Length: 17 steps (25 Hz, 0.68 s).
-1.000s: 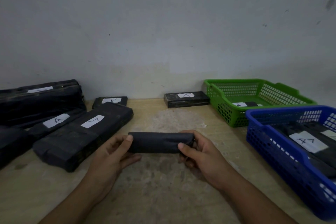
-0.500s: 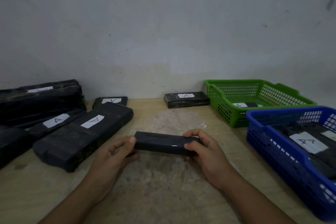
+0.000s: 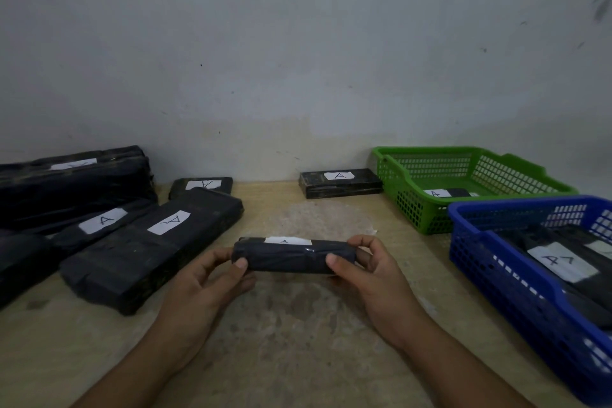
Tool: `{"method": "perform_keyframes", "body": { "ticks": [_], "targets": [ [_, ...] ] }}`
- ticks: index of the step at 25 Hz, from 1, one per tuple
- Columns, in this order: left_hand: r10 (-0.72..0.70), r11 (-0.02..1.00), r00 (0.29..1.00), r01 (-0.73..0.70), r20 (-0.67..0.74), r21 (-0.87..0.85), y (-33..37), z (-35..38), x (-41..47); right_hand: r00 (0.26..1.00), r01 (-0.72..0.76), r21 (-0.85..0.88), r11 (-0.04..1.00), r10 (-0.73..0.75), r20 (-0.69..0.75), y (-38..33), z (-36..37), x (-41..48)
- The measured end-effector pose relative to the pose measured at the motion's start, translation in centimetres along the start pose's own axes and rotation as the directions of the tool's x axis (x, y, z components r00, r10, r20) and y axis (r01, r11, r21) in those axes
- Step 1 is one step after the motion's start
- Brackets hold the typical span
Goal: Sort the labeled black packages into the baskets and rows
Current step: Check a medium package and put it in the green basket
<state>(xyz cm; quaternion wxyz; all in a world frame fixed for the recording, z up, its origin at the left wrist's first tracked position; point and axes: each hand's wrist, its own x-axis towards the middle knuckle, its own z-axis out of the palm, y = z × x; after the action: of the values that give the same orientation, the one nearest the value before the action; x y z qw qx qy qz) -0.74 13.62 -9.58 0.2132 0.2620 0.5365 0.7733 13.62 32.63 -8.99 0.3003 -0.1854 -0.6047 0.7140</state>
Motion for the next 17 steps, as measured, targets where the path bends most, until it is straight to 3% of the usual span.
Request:
{"method": "perform_keyframes", "body": {
  "ticks": [5,10,17],
  "targets": [
    [-0.022,1.0,0.999,0.022,-0.024,-0.007,0.3,0.2,-0.2,0.998,-0.001,-0.083,0.997,0.006,0.064,-0.5,-0.1,-0.2],
    [0.053,0.967,0.999,-0.048,-0.012,0.251,0.9,0.8,-0.6,0.994,0.029,-0.184,0.983,-0.009,0.106,-0.5,0.1,-0.3],
    [0.055,0.966,0.998,-0.048,-0.02,0.254,1.2,1.1,-0.8,0.992,-0.005,-0.22,0.975,0.033,0.125,-0.9,0.0,-0.8]
  ]
}}
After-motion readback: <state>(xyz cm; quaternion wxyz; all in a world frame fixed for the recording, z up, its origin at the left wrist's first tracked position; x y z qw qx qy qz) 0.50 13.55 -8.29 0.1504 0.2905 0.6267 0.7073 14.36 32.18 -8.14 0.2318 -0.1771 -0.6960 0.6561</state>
